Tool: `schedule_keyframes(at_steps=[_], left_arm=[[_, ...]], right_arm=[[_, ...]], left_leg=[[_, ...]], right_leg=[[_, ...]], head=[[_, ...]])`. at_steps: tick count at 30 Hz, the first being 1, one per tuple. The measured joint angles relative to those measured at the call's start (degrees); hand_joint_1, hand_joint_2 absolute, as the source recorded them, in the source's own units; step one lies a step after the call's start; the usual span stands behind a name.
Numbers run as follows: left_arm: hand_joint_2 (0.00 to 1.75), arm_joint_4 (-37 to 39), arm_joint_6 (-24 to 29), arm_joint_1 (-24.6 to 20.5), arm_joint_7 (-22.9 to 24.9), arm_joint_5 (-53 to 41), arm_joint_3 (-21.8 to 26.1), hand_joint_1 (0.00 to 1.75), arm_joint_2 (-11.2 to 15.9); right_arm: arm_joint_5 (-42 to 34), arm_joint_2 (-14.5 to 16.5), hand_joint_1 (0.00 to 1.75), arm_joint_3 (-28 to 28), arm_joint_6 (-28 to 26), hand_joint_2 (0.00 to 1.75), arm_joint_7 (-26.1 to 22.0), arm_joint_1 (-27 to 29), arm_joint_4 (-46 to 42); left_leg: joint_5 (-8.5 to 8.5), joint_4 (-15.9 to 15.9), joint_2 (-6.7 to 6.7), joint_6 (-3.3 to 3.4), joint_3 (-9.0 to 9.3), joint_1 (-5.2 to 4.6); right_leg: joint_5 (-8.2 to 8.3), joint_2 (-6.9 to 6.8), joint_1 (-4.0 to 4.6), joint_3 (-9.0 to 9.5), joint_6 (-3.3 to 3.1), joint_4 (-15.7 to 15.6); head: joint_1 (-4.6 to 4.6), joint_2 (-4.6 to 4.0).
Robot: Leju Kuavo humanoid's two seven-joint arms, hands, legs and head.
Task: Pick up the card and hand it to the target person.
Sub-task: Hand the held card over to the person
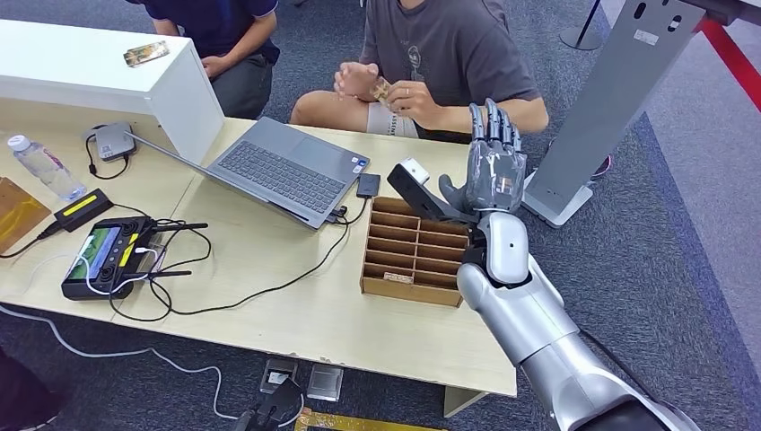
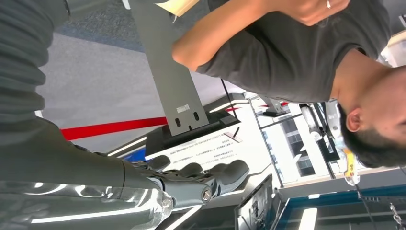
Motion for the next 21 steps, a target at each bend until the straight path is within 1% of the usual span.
schedule_keyframes(at_steps=[2, 6, 9, 12, 14, 17, 21], left_arm=[[0.00, 0.00, 0.09, 0.02, 0.00, 0.06, 0.00, 0.00, 0.00], [0.00, 0.00, 0.36, 0.12, -0.08, 0.54, 0.04, 0.00, 0.00], [0.00, 0.00, 0.57, 0.26, -0.31, 0.91, 0.15, 0.00, 0.00], [0.00, 0.00, 0.75, 0.52, -0.61, 1.32, 0.28, 0.00, 0.00], [0.00, 0.01, 0.82, 0.70, -0.74, 1.54, 0.41, 0.00, 0.01], [0.00, 0.02, 0.83, 0.89, -0.71, 1.62, 0.48, 0.00, 0.02], [0.00, 0.02, 0.88, 1.06, -0.38, 1.53, 0.50, 0.00, 0.00]], right_arm=[[-1.01, 0.06, 0.00, 0.06, -1.12, 1.75, -0.76, 0.09, -0.03], [-5.50, 0.09, 0.00, 0.03, -6.39, 1.75, -4.27, 1.18, -1.26], [-14.68, 0.09, 0.00, -0.13, -9.17, 1.75, -9.54, 3.27, -3.19], [-26.81, 0.09, 0.00, -0.44, -9.78, 1.75, -15.26, 6.68, -5.70], [-34.17, 0.07, 0.00, -0.58, -9.79, 1.75, -18.10, 9.33, -7.74], [-41.05, -0.11, 0.00, -0.60, -9.66, 1.75, -20.41, 13.43, -10.90], [-46.59, -0.59, 0.00, -0.55, -9.49, 1.75, -21.52, 18.36, -15.24]], left_leg=[[0.00, 0.00, 0.00, 0.00, 0.01, 0.00], [0.00, 0.00, 0.00, 0.00, 0.01, 0.00], [0.00, 0.00, 0.01, 0.00, 0.02, 0.00], [-0.01, 0.00, 0.01, 0.00, 0.01, 0.00], [-0.01, 0.00, 0.01, 0.00, 0.01, 0.00], [-0.01, 0.00, 0.01, -0.01, 0.01, 0.00], [-0.01, 0.00, 0.01, -0.01, 0.01, 0.00]], right_leg=[[0.00, 0.00, 0.00, 0.00, 0.00, 0.00], [0.00, 0.00, 0.00, 0.00, 0.00, 0.00], [0.00, 0.00, 0.00, -0.01, 0.00, -0.01], [-0.01, 0.00, 0.00, -0.01, 0.00, -0.01], [-0.01, 0.00, 0.00, -0.01, 0.00, -0.01], [-0.01, 0.00, 0.00, -0.02, 0.00, -0.02], [-0.01, 0.00, 0.00, -0.02, 0.00, -0.02]], head=[[0.01, 0.00], [-0.01, 0.00], [-0.03, 0.00], [-0.04, 0.00], [-0.03, 0.00], [-0.02, 0.00], [-0.03, 0.00]])
